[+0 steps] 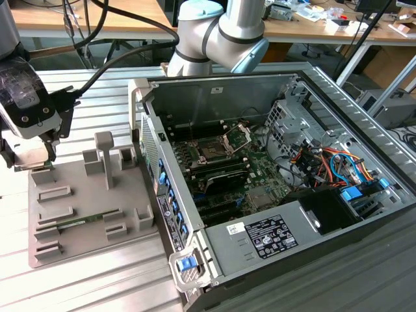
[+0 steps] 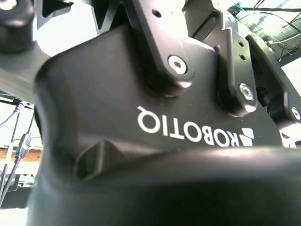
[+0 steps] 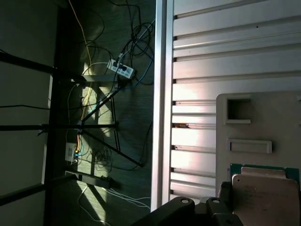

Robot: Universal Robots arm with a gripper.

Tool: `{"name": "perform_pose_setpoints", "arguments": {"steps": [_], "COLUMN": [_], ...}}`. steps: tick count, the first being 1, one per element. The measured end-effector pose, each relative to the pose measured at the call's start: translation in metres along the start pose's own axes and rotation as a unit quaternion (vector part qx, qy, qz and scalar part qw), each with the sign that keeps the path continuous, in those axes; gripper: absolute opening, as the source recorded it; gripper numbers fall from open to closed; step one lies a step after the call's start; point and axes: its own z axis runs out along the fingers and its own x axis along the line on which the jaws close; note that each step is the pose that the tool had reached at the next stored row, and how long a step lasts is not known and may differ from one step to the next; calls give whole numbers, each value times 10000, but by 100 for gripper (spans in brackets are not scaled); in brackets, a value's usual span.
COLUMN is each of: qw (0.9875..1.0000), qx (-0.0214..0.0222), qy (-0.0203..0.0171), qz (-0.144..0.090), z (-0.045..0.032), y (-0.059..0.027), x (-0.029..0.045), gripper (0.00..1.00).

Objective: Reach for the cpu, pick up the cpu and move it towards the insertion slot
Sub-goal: 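Pick up the cpu and move it towards the insertion slot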

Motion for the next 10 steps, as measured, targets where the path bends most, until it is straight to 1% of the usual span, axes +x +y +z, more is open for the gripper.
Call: {"name": "perform_pose_setpoints", "arguments": {"steps": [10], "qw": [10000], "qx": [-1], "qy": [-1], "qz": [0], "z": [-44], "y": [2], "x": [0], "gripper": [55]}}
